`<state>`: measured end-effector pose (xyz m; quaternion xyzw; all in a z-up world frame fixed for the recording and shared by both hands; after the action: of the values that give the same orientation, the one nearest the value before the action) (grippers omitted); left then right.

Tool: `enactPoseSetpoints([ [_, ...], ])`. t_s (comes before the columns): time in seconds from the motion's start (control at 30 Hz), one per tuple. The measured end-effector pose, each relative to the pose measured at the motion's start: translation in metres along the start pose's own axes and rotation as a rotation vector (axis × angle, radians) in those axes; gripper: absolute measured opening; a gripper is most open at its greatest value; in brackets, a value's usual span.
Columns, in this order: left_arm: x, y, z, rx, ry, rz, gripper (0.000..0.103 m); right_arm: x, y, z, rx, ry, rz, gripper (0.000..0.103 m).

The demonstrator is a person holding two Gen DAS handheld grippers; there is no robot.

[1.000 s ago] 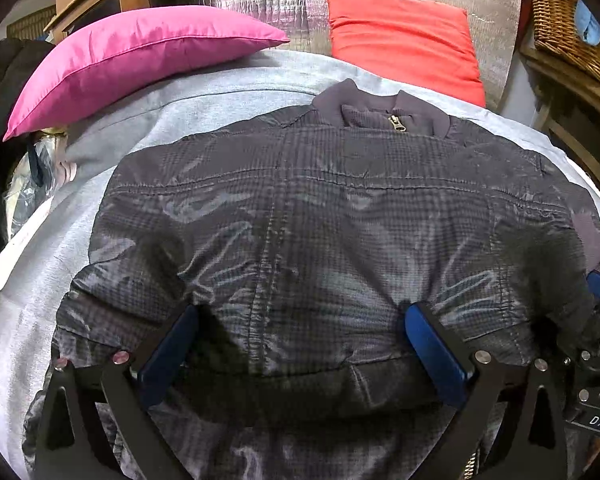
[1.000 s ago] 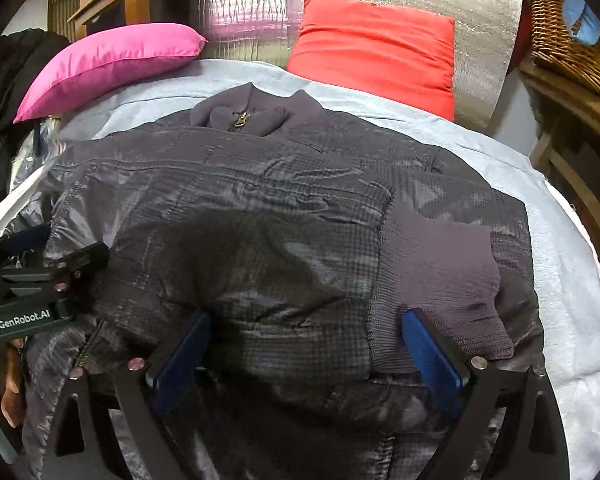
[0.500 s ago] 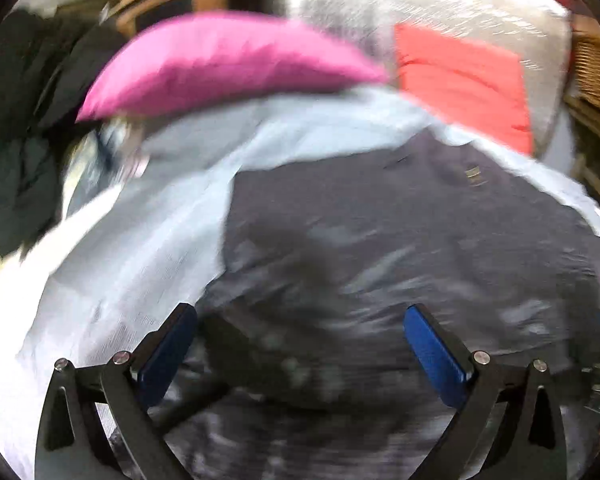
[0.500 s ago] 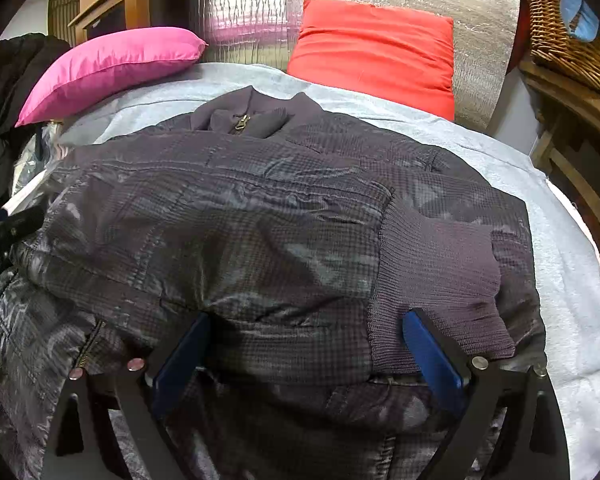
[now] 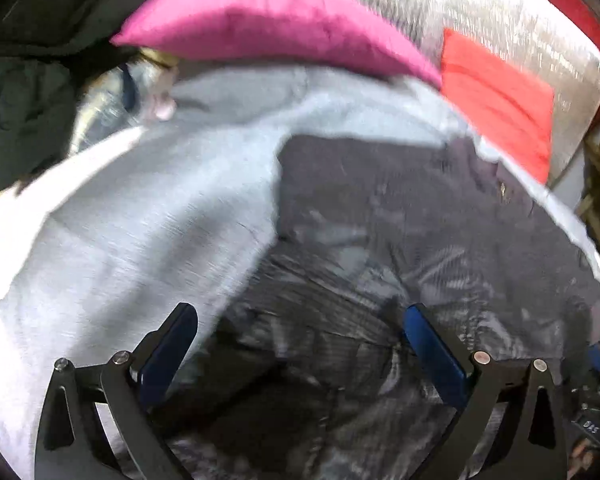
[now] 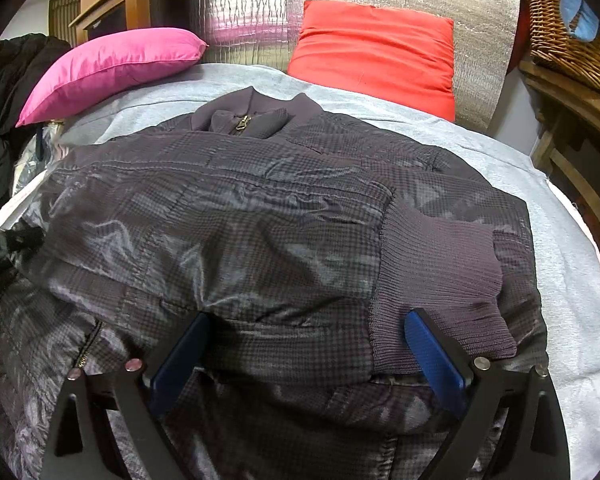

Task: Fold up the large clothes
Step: 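Grasp the hem with both tools and fold it up toward the collar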

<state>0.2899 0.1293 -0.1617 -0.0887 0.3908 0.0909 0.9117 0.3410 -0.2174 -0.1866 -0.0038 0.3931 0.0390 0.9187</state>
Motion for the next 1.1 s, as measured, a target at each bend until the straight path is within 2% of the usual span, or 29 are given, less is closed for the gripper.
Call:
enactPoseSetpoints([
  [0.1,-0.002,0.019,0.001,-0.018,-0.008,0.047,0.103,0.0,0.0,0.0,0.002,-0.002,0.002,0.1],
  [0.17,0.009,0.033,-0.002,-0.055,0.032,0.063,0.103,-0.001,0.0,0.0,0.002,-0.003,0.002,0.1],
  [0.27,0.028,0.047,-0.012,-0.125,0.101,0.019,0.103,-0.001,0.0,0.0,0.002,-0.003,0.002,0.1],
  [0.47,0.025,0.045,-0.012,-0.103,0.09,0.038,0.103,-0.001,0.0,0.0,0.001,-0.003,0.001,0.1],
  [0.63,-0.012,0.049,-0.014,-0.136,0.061,0.0,0.103,0.0,0.001,0.002,-0.003,0.009,0.007,0.102],
  [0.77,-0.063,0.063,-0.019,-0.064,-0.019,-0.003,0.103,-0.014,-0.003,0.007,0.017,0.033,0.052,0.102],
  [0.87,-0.096,0.076,-0.032,-0.006,-0.059,0.005,0.103,-0.051,-0.014,0.002,0.089,0.022,0.124,0.102],
  [1.0,-0.13,0.1,-0.07,0.033,-0.074,0.018,0.103,-0.109,-0.047,-0.036,0.208,0.01,0.172,0.102],
  [1.1,-0.135,0.11,-0.097,0.044,-0.028,0.027,0.103,-0.139,-0.084,-0.086,0.347,0.045,0.163,0.102],
])
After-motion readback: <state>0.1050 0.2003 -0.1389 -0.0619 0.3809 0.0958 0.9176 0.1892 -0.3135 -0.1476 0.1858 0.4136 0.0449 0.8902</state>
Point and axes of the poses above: each gripper's, at about its wrist camera, not at the fingertips, and x roughly the way its jaws point, y to its left, z to its top, the point moved 5 cm from there along x, roughly the way its jaws point, and after that the axes turned 4 degrees about x, right-handed, at the moved point
